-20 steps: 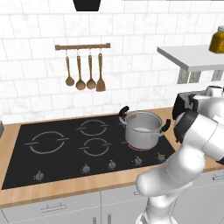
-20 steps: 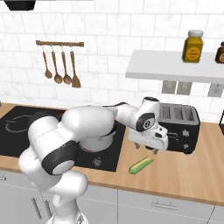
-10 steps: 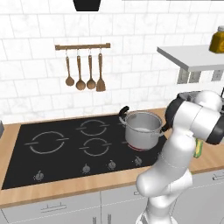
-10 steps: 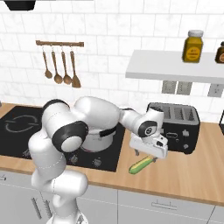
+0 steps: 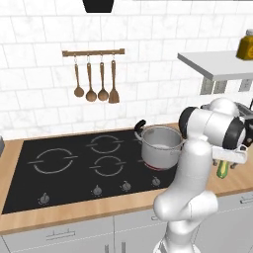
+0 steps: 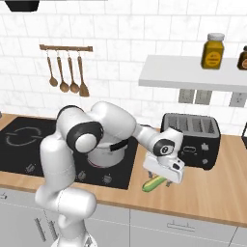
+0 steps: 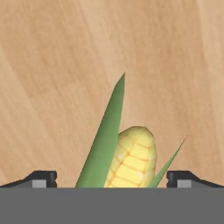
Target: Put the corn and garlic in the pot. Retrieve the spatula and lightly stir the vegetables in the pot.
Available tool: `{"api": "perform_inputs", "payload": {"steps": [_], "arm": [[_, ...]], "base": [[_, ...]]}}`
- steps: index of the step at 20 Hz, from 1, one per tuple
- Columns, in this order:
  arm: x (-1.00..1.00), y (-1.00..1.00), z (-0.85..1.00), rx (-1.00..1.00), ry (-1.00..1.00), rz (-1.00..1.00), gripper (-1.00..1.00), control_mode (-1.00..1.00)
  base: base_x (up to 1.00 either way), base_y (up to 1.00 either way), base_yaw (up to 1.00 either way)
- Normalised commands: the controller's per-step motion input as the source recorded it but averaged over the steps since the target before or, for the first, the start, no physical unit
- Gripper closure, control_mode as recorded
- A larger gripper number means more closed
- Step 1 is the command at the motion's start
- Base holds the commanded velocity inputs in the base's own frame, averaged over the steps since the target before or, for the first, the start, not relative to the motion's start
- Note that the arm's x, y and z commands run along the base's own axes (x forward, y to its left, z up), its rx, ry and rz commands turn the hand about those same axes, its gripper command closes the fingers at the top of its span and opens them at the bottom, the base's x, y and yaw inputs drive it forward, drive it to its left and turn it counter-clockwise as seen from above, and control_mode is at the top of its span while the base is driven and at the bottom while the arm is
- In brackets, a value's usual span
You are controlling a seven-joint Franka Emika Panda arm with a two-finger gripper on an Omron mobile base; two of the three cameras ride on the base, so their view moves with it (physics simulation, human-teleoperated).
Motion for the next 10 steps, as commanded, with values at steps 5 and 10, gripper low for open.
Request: {"api": "perform_inputs", "payload": {"steps": [5,10], "arm": [[0.0,0.1,-0.07,0.03,0.02,-0.04,1.0,-1.0],[-0.11,0.13,0.33,0.0,-0.05,-0.03,1.0,-1.0]], "base": [[0.0,0.0,0.0],[0.0,0.0,0.0]]}}
